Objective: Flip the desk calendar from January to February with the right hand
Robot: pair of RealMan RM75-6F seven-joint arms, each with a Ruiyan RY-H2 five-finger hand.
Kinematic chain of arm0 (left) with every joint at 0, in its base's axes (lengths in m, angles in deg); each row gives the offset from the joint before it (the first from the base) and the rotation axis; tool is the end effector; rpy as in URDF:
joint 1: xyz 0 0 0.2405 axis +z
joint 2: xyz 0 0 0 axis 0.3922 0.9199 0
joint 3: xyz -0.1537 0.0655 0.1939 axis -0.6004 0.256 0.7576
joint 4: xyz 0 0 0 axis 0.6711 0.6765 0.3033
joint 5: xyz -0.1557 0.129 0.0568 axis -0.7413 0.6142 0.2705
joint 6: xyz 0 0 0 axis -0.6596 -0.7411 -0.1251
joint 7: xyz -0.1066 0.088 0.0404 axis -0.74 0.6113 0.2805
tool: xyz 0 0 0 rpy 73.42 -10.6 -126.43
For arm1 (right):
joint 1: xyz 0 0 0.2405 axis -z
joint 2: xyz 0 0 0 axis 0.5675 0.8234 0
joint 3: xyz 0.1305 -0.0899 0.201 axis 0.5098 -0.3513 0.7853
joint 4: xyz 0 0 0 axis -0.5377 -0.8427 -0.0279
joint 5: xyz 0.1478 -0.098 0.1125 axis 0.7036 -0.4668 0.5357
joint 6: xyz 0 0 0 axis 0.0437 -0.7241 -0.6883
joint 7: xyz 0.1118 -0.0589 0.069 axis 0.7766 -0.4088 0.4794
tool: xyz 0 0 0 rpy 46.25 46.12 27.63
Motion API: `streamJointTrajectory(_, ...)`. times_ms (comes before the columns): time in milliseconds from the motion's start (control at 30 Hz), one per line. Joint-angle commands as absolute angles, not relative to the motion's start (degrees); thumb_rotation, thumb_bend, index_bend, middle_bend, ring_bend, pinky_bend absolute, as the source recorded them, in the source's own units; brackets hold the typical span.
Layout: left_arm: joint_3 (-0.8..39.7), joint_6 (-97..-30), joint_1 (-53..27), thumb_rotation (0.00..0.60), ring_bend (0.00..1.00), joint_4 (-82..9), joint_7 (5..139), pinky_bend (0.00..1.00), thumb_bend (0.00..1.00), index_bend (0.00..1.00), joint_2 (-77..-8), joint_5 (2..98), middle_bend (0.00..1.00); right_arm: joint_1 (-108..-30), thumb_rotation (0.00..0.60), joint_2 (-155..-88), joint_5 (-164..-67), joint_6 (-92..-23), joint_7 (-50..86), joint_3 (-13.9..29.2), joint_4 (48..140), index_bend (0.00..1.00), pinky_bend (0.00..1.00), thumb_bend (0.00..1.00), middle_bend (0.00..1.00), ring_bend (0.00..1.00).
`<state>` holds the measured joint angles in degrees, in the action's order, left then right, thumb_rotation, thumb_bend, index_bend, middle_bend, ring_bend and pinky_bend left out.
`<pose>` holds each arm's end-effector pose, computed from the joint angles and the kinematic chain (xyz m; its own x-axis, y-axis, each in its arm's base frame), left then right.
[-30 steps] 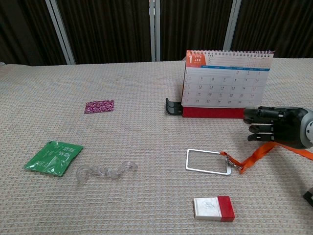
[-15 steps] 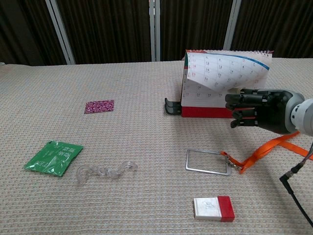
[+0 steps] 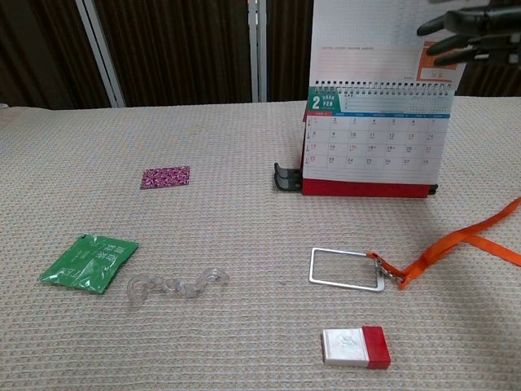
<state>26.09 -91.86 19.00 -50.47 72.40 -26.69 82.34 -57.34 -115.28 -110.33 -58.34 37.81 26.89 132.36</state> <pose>-0.3052 0.1715 0.1556 0.4424 -0.1034 0.8908 0.8840 -0.1170 -0.4526 -0.1412 -0.3109 0.1058 -0.6646 -0.1109 0.7389 -0.7416 -0.0227 -0.6705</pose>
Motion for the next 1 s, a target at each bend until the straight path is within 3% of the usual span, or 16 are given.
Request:
streamJointTrajectory(33, 26.07, -91.52, 18.83, 0.600, 0.00, -50.46, 72.70, 0.00, 0.14, 0.00, -26.83, 82.22, 0.00, -58.76, 0.600, -113.83, -112.90, -58.94, 33.67, 27.31, 128.58, 0.26, 0.13, 0.37, 0.30, 0.24)
streamJointTrajectory(300, 25.91, -90.44, 18.28, 0.600, 0.00, -50.24, 73.49, 0.00, 0.14, 0.00, -27.31, 81.75, 0.00, -64.66, 0.600, -112.69, -113.69, -50.94, 26.72, 23.50, 115.50, 0.12, 0.01, 0.24, 0.19, 0.05)
streamJointTrajectory(467, 25.92, -89.92, 18.05, 0.600, 0.00, -50.04, 73.70, 0.00, 0.14, 0.00, -27.49, 81.52, 0.00, -67.84, 0.600, -114.04, -114.24, -45.43, 25.22, 20.10, 107.66, 0.07, 0.00, 0.17, 0.17, 0.02)
streamJointTrajectory(700, 25.98, -89.66, 17.93, 0.600, 0.00, -49.90, 73.66, 0.00, 0.14, 0.00, -27.57, 81.41, 0.00, -69.95, 0.600, -116.29, -113.62, -41.00, 26.88, 17.76, 101.52, 0.04, 0.00, 0.16, 0.16, 0.02)
streamJointTrajectory(833, 25.96, -89.70, 17.97, 0.600, 0.00, -49.77, 73.51, 0.00, 0.14, 0.00, -27.58, 81.22, 0.00, -69.28, 0.600, -116.93, -116.82, -44.68, 29.18, 17.92, 101.28, 0.03, 0.00, 0.15, 0.13, 0.00)
streamJointTrajectory(1000, 26.01, -89.53, 17.90, 0.600, 0.00, -49.58, 73.27, 0.00, 0.14, 0.00, -27.66, 81.16, 0.00, -65.67, 0.600, -115.85, -127.93, -58.08, 32.96, 17.62, 103.67, 0.03, 0.00, 0.15, 0.09, 0.00)
